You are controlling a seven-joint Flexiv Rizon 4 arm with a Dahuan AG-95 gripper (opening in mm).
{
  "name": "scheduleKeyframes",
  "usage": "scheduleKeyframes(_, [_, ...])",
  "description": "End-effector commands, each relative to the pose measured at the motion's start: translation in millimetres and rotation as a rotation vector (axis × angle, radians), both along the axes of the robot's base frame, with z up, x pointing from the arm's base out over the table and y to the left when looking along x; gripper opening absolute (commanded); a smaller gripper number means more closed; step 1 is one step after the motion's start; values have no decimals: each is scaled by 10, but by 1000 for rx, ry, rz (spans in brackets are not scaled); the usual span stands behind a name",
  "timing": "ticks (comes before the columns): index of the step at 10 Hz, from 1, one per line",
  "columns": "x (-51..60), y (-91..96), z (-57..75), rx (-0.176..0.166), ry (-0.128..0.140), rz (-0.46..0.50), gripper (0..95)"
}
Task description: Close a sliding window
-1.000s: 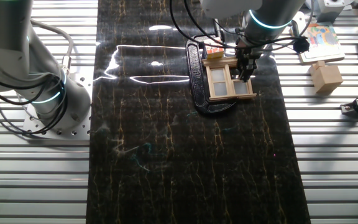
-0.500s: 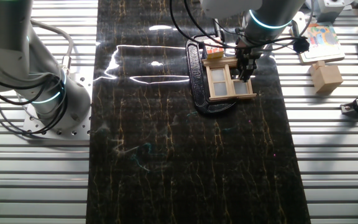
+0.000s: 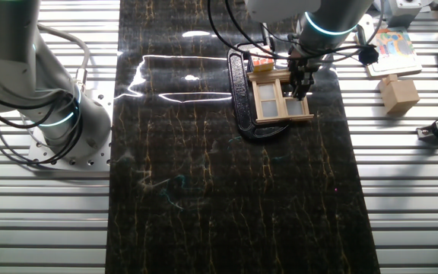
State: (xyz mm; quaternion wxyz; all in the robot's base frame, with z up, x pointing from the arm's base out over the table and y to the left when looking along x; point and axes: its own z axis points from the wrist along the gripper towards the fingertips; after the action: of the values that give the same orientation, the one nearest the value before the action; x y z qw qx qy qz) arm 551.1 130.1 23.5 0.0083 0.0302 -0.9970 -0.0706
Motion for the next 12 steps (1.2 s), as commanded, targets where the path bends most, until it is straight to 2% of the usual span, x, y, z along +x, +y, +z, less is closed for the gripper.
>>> scheduleKeyframes(1, [-39, -112, 218, -19, 24, 38, 760])
scheduleKeyframes(9, [-26, -200, 168, -25, 12, 52, 760])
scheduleKeyframes(10, [-24, -205, 150, -30, 13, 45, 570])
scheduleKeyframes(11, [-22, -207, 140, -31, 13, 43, 570])
scheduleKeyframes(12, [-22, -208, 134, -33, 12, 43, 380])
